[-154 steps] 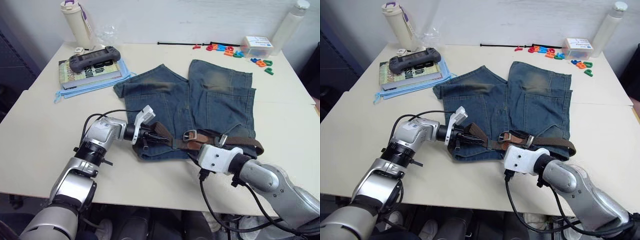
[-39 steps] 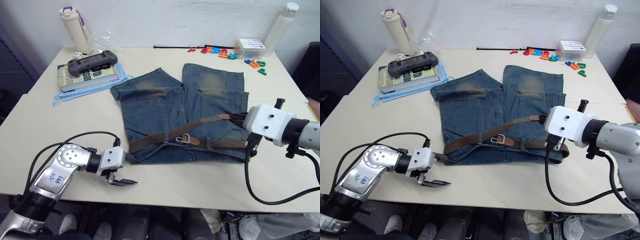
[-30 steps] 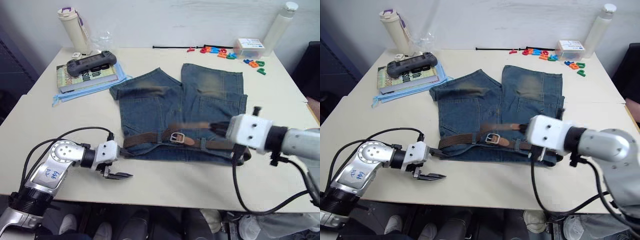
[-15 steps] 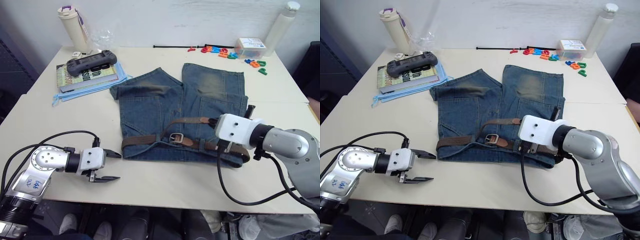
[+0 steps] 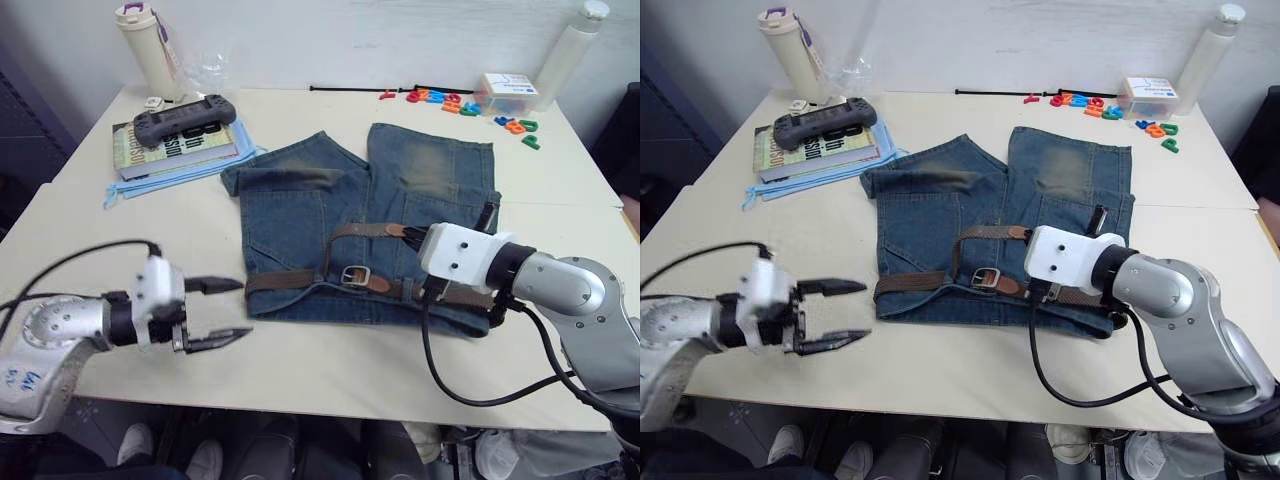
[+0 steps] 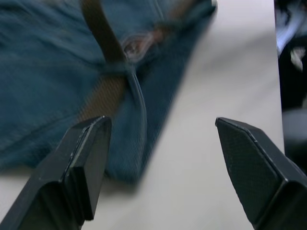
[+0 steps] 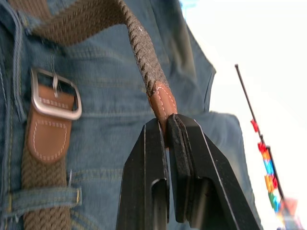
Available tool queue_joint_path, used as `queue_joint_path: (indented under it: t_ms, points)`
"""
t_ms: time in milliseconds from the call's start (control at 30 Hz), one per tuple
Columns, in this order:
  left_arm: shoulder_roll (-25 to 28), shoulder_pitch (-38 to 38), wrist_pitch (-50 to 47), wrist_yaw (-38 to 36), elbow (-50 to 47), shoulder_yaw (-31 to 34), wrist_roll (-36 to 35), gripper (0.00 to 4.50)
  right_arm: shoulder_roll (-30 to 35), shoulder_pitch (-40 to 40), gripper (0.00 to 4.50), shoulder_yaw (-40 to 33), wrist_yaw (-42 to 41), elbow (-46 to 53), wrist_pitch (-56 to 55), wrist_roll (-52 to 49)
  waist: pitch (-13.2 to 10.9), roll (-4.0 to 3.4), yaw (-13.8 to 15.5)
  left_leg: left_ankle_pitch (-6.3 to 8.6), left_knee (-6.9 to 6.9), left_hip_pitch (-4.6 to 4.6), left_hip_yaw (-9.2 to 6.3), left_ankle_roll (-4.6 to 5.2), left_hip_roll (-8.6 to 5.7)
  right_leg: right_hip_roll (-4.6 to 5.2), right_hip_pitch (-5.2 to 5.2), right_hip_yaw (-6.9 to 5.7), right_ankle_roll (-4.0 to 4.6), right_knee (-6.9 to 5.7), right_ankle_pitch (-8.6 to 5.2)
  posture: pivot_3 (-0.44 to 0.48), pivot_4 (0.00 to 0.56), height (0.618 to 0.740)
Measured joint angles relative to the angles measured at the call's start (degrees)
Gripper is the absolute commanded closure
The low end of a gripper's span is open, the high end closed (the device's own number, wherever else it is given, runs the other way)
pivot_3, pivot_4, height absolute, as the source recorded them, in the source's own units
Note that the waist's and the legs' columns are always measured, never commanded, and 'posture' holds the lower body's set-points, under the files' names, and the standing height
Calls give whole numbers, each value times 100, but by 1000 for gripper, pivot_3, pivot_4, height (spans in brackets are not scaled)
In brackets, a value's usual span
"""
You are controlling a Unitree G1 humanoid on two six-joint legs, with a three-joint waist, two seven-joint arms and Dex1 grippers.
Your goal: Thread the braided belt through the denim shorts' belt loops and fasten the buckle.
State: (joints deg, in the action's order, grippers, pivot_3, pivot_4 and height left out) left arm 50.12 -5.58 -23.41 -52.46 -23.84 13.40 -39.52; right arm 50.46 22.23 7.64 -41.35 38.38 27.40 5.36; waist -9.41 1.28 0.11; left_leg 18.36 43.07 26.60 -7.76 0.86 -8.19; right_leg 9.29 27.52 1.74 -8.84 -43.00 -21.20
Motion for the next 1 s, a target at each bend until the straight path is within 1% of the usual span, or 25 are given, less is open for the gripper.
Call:
queue_joint_path:
  t_ms: [33,67,133,200,300,367,433,500,633,733,967,1000]
  points:
    - [-128,-90,-67,200,-100,-11,-10,666,-20,34,4500,81,13,0,-73,69,0,0,-5,0,0,-2,3,-1,-1,0,-1,2,-1,0,0,0,150,655]
    - [-379,-151,-92,527,-287,-99,113,666,-68,78,4500,184,30,1,-145,187,0,0,-19,-1,0,-3,6,-1,-1,0,-3,4,-2,2,1,0,150,655]
    - [-755,-164,-62,952,-601,-441,424,666,-173,185,4500,364,65,1,-229,379,-3,5,-26,0,1,-4,23,-1,-1,-1,0,8,-5,2,3,0,150,655]
    - [-1049,-149,92,1354,-845,-844,975,666,-251,273,4500,538,85,1,-257,590,-5,9,-14,0,3,-4,26,-1,-1,-1,1,9,-5,2,3,0,150,655]
    - [-1544,-292,316,2198,-923,-1491,2178,666,-349,408,4500,771,88,-16,-256,946,-7,13,29,0,9,-5,35,1,-2,-1,-2,6,-10,2,5,0,150,655]
    - [-1908,-474,334,2652,-903,-1833,2715,666,-463,488,4500,883,83,-20,-243,1110,-12,21,54,1,12,-5,40,3,-2,-4,-1,3,-14,2,7,0,150,655]
    - [-2125,-675,342,2978,-888,-2026,3155,666,-582,597,4500,1002,51,-15,-229,1256,-13,24,58,2,11,-5,42,3,-1,-10,3,-3,-15,2,8,0,150,655]
    - [-2180,-713,352,3073,-884,-2032,3326,666,-605,600,4500,1010,15,-17,-211,1329,-13,23,62,2,8,-5,43,3,-1,-12,7,-4,-14,2,7,0,150,655]
    - [-2470,-802,289,3261,-676,-2136,3616,666,-720,600,4500,1012,-77,-16,-192,1446,-14,24,100,2,11,-5,46,3,-1,-13,6,-5,-15,2,8,0,150,655]
    - [-2525,-887,225,3328,-638,-2178,3826,666,-795,601,4500,1014,-145,-16,-157,1527,-14,24,117,2,10,-5,46,3,-1,-15,7,-4,-15,2,8,0,150,655]
    - [-2879,-1173,-32,3369,-459,-2304,3997,666,-921,601,4500,1014,-263,-16,-106,1621,-14,25,120,2,11,-5,48,3,-1,-16,8,-4,-16,2,8,0,150,655]
    - [-2897,-1186,-50,3368,-459,-2321,4008,1177,-931,601,4500,1014,-273,-16,-105,1625,-14,25,120,2,11,-6,48,2,-1,-17,8,-4,-16,1,8,0,150,655]
